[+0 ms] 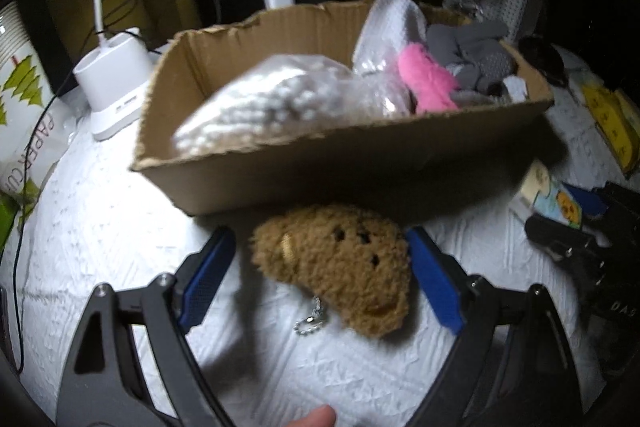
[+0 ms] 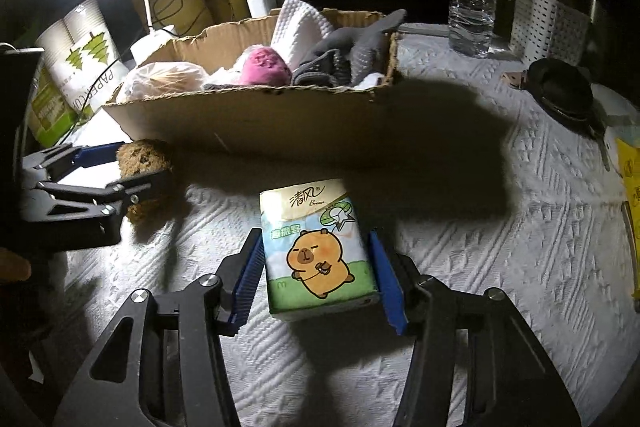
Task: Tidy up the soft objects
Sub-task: 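Grasp the capybara tissue pack with the right tool while the left tool grasps the brown sponge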
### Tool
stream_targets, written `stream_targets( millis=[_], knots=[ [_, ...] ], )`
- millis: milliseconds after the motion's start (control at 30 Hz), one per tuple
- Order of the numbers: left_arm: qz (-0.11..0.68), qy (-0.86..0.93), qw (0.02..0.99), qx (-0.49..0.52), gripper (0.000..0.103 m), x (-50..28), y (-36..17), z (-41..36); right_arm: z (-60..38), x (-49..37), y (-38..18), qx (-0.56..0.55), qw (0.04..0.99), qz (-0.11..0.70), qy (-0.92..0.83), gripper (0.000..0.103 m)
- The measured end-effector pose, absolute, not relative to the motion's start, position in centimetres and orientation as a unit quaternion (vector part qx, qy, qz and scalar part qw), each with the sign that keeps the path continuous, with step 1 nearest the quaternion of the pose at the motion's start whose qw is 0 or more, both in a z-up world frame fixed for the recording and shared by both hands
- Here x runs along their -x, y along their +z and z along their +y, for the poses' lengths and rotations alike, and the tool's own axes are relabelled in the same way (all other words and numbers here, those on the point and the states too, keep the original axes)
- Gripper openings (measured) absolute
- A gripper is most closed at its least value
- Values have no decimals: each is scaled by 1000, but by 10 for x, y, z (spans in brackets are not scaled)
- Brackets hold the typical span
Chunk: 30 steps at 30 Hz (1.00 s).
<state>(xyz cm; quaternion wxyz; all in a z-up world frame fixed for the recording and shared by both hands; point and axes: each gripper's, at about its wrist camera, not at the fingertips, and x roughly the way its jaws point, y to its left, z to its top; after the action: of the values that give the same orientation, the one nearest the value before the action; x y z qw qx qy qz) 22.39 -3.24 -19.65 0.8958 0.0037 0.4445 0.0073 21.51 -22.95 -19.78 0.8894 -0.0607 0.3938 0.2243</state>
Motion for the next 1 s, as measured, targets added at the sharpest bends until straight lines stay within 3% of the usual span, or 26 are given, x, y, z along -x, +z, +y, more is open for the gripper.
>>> stream_targets(
  millis=[100, 233, 333, 600, 1000],
  knots=[
    [448, -2, 894, -10, 87, -226, -202, -36, -231, -216, -197, 58, 889, 393, 226, 55],
    [446, -19, 895, -11, 69, -224, -202, -39, -231, -215, -197, 61, 889, 394, 227, 55],
    [442, -27, 897, -19, 62, -221, -200, -42, -231, -214, -197, 64, 889, 393, 225, 55],
    [420, -47, 906, -9, 59, -201, -186, -40, -228, -204, -190, 71, 894, 384, 220, 49],
    [400, -62, 914, 12, 59, -173, -167, -34, -218, -184, -174, 83, 901, 364, 221, 49]
  ],
)
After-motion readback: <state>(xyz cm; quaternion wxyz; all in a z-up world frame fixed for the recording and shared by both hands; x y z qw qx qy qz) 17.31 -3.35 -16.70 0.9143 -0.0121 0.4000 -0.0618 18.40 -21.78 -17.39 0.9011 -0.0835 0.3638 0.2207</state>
